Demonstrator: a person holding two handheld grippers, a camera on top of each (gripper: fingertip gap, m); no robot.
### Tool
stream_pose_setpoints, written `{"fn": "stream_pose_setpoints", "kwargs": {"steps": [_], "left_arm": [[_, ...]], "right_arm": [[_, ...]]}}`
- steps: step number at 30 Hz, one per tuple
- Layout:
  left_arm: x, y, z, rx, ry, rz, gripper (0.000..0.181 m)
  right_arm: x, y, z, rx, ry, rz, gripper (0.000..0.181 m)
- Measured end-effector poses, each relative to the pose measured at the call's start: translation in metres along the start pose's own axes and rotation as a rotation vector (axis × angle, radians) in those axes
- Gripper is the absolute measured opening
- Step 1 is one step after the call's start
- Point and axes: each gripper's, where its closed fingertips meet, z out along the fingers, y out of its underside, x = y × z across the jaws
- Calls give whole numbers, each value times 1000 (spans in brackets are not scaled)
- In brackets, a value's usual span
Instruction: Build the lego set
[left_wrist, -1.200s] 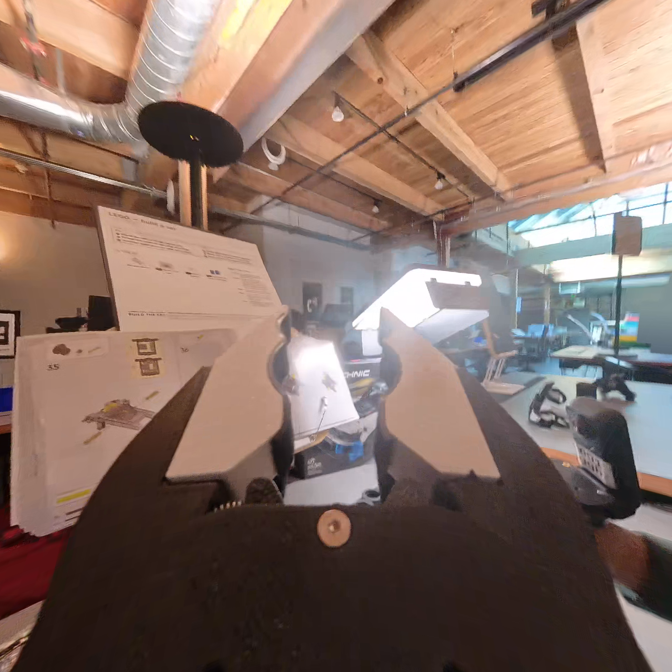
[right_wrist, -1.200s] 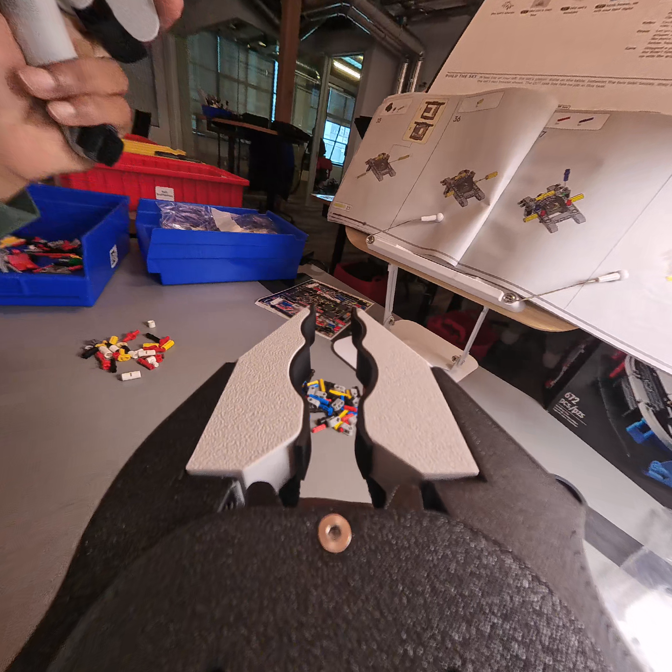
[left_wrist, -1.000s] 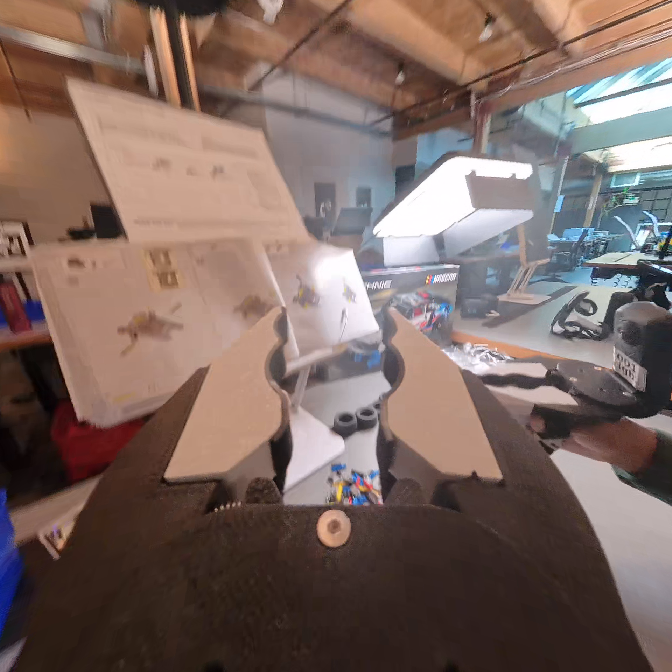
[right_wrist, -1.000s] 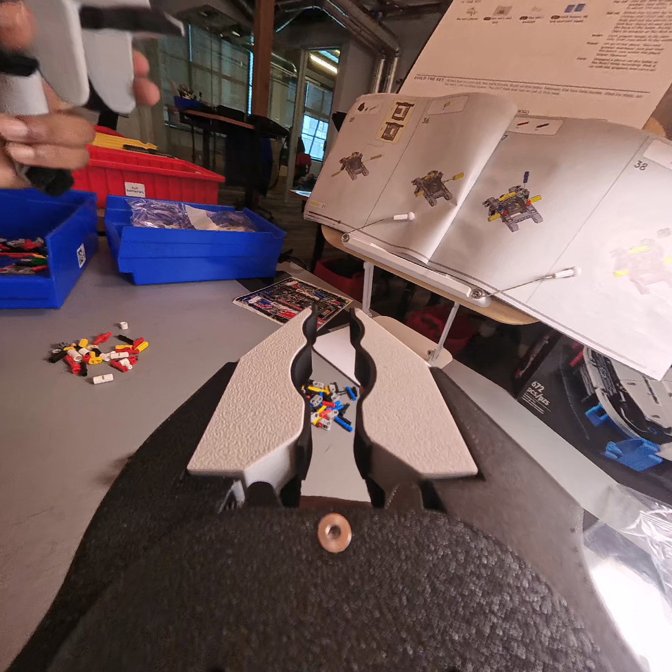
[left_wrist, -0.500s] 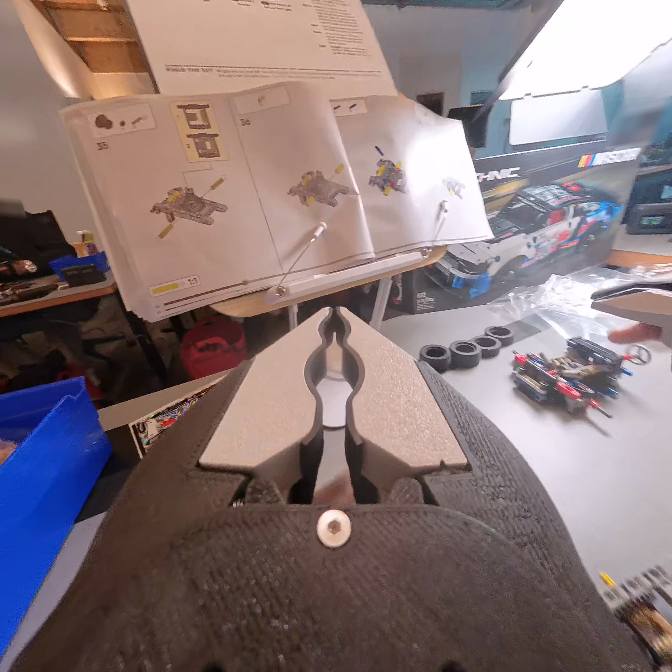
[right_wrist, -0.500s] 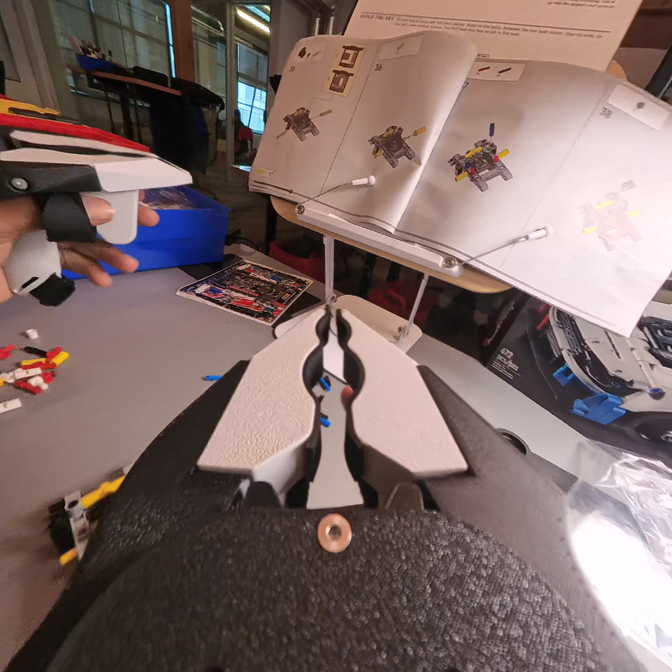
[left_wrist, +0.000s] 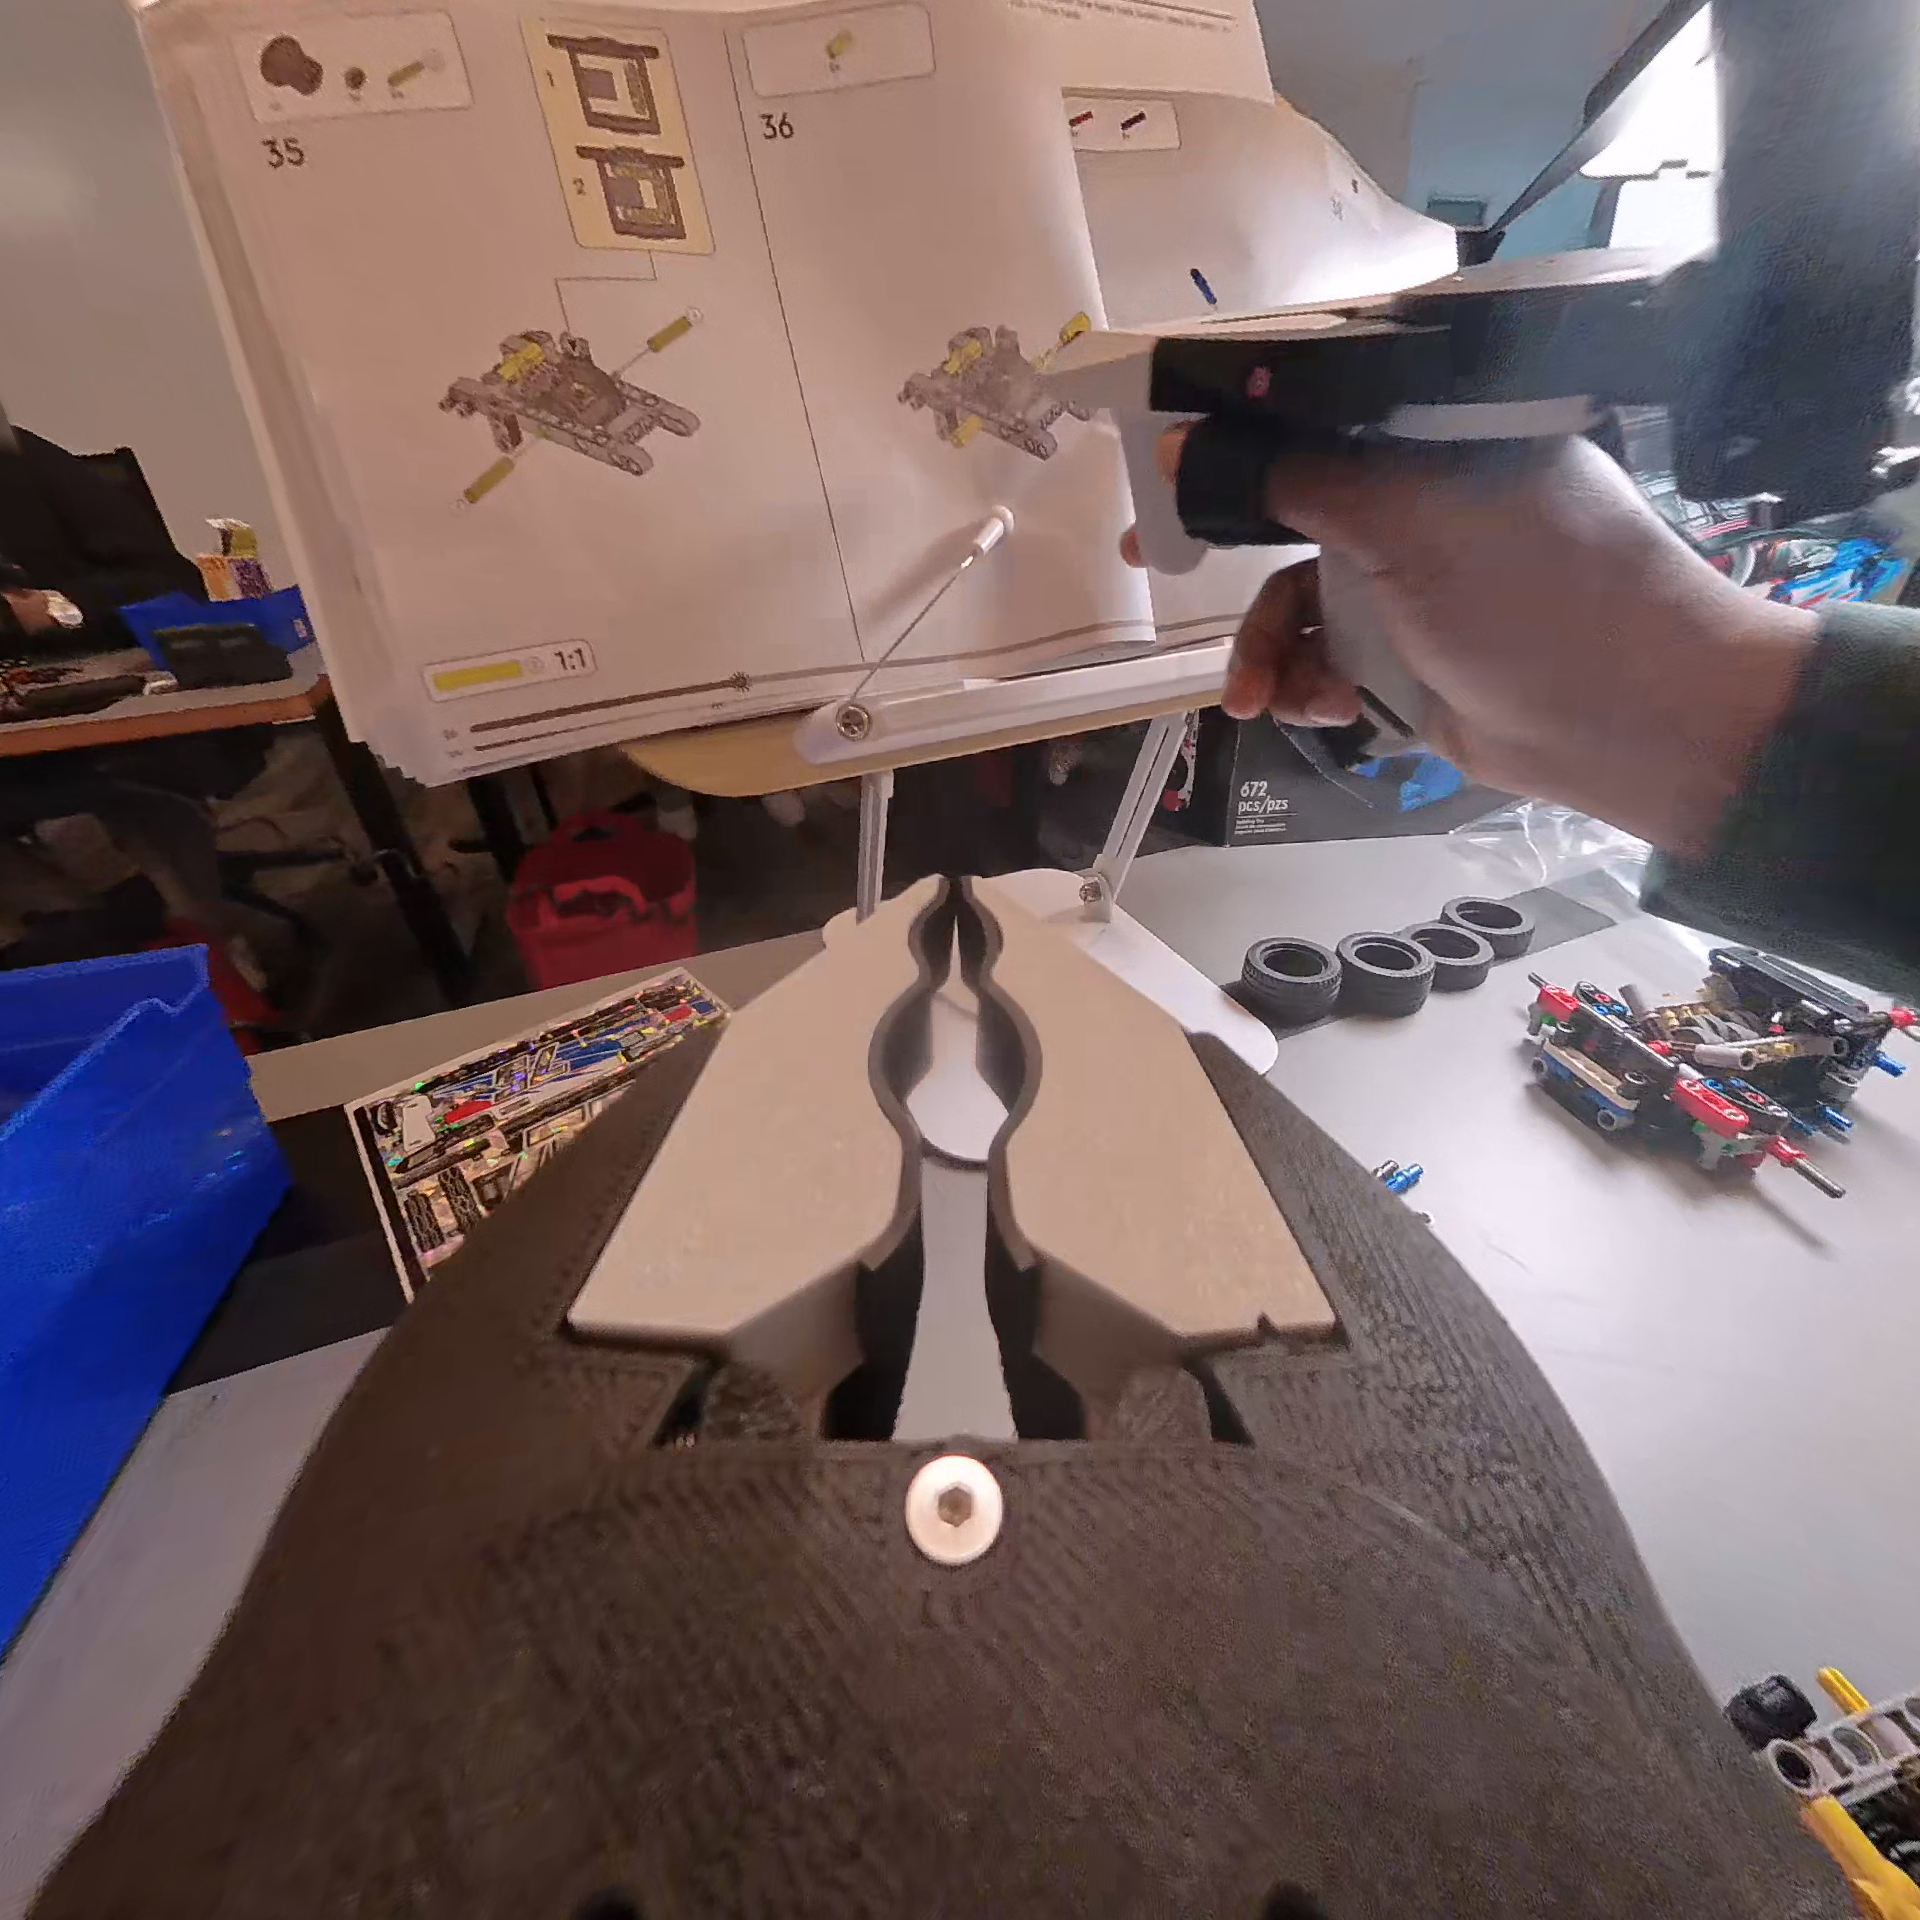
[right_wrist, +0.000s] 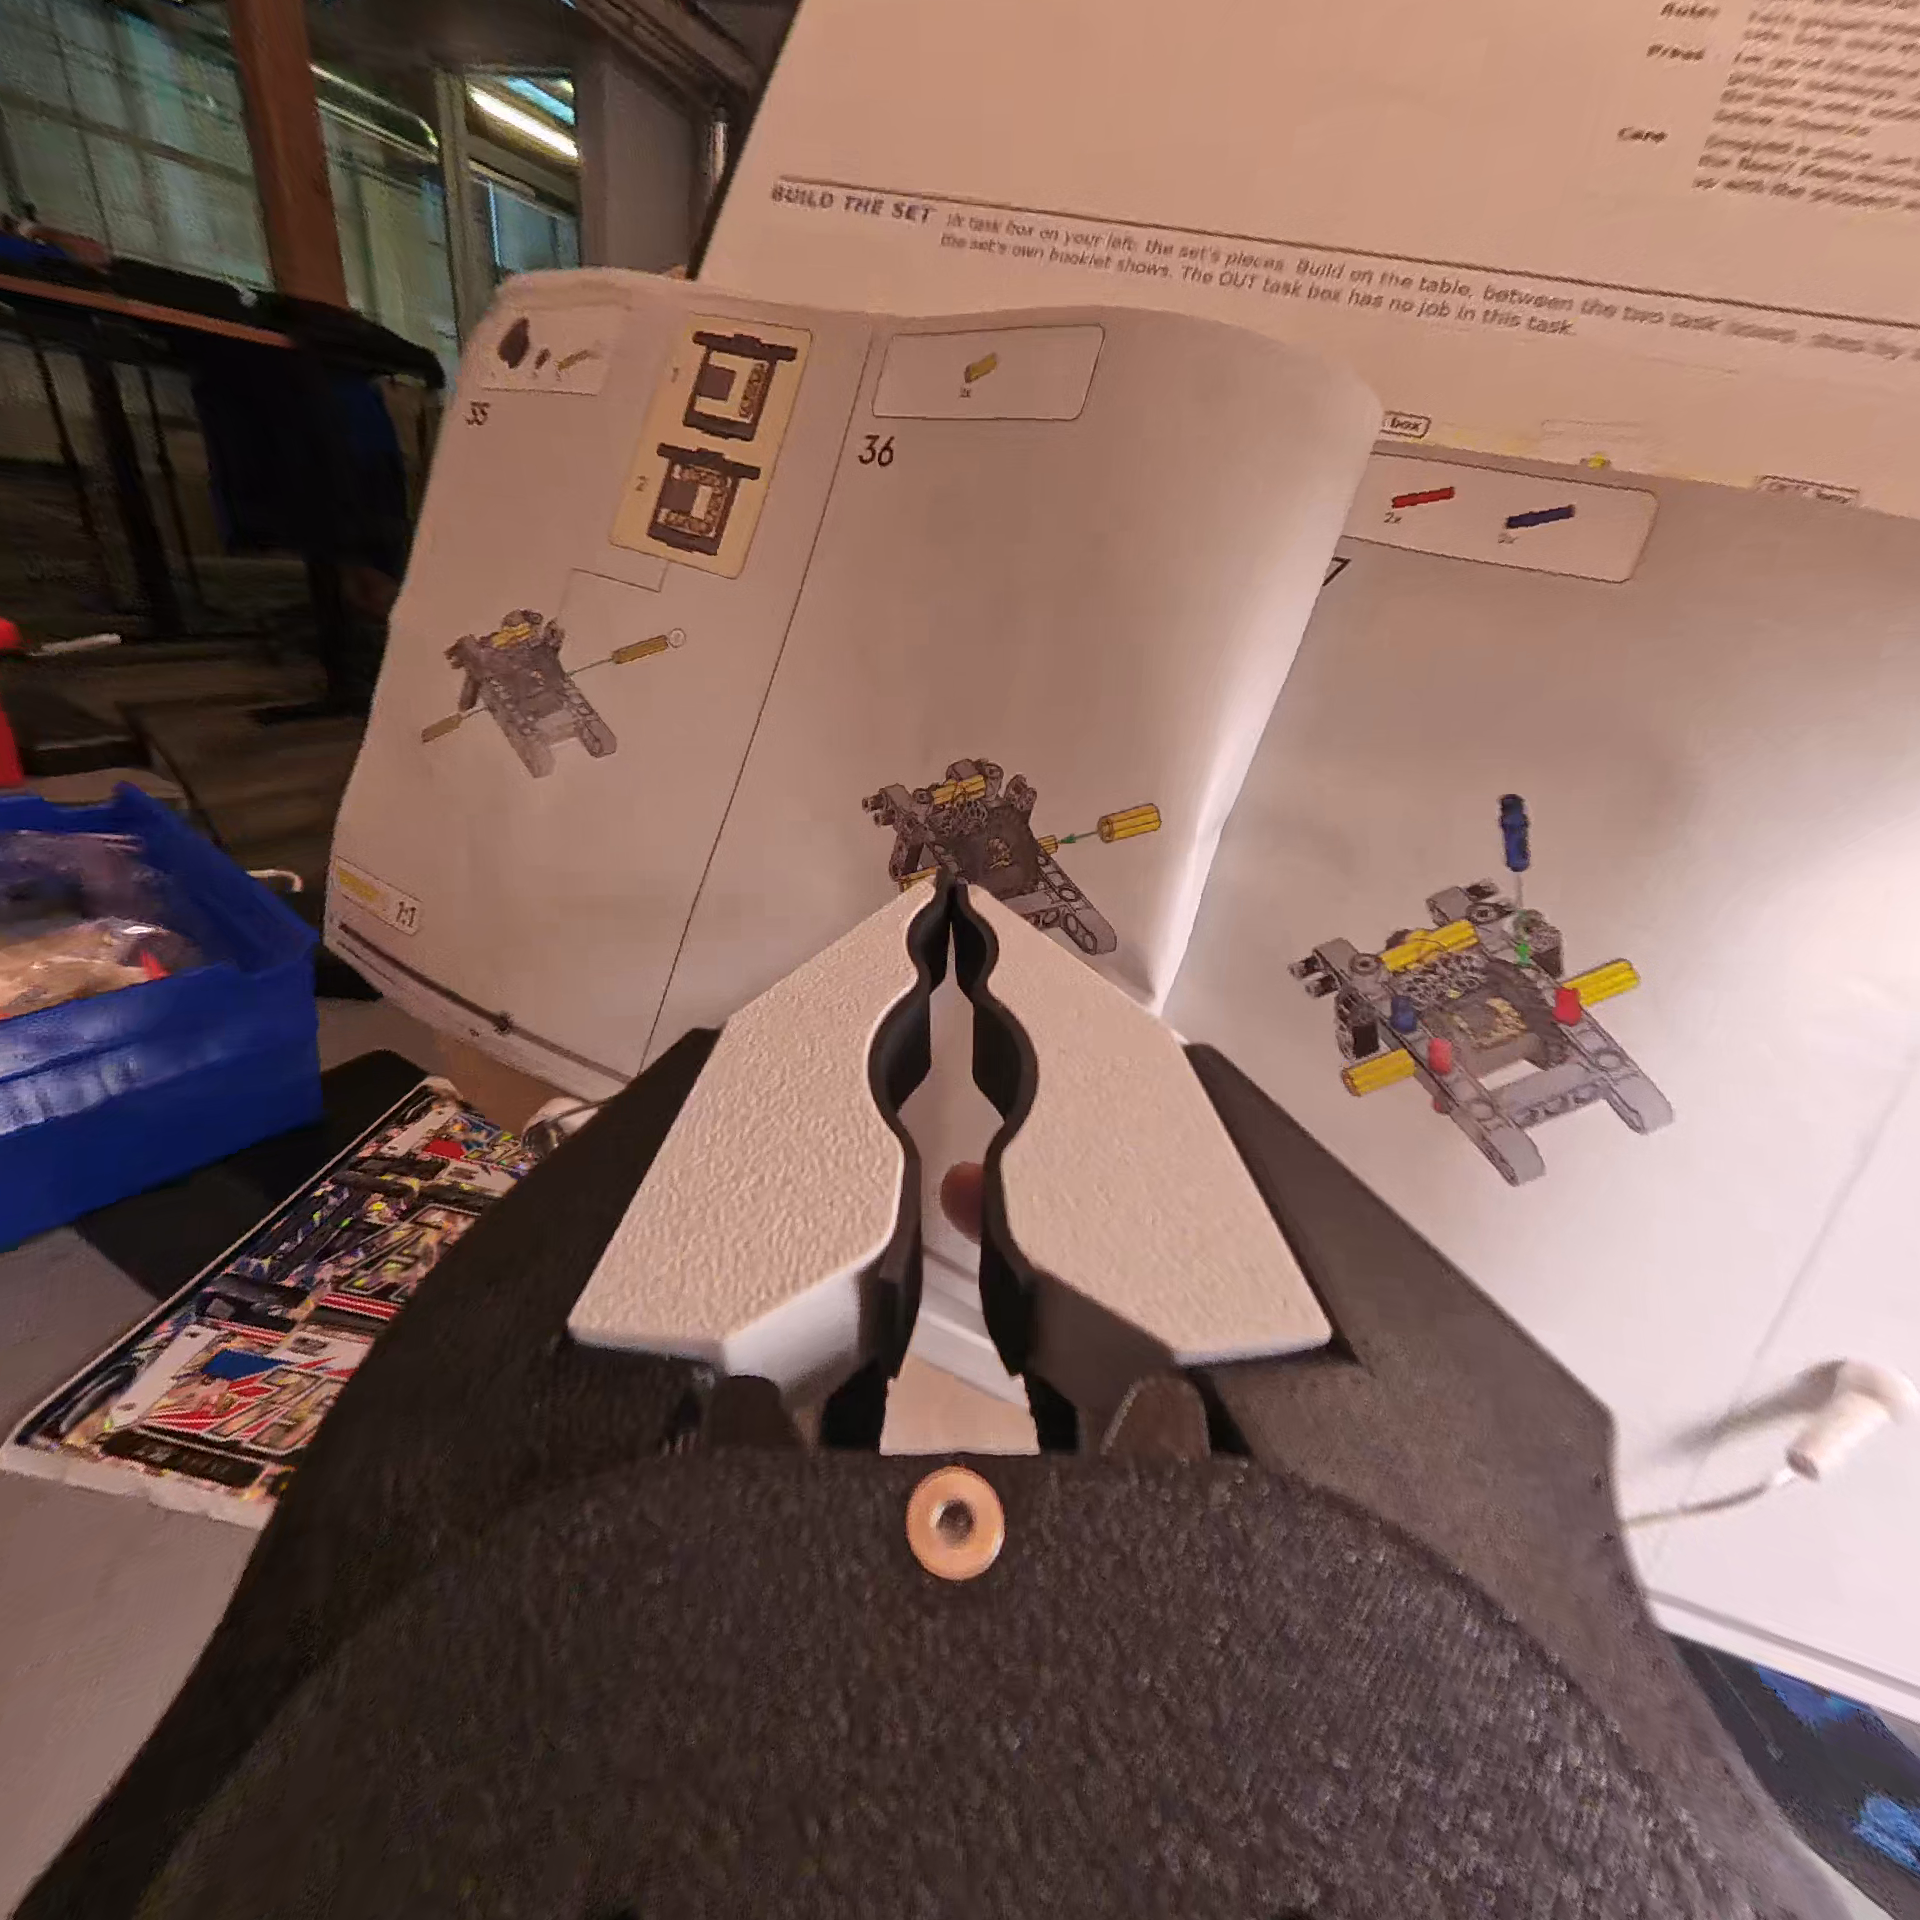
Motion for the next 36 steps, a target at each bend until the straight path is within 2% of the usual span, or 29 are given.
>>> {"fn": "stream_pose_setpoints", "kwargs": {"steps": [3, 9, 24, 36], "left_arm": [[3, 5, 2, -10, 18, -3, 0], [15, 5, 2, -10, 44, 8, 0], [37, -19, -4, 19, 65, 19, 0], [37, -29, -7, 42, 62, 19, 0]], "right_arm": [[-1, 8, 9, -28, 9, -17, 0], [1, 6, 11, -16, 47, -39, 0], [4, 5, 9, -35, 22, -115, 0], [14, 0, 10, -72, 47, -240, 0]]}}
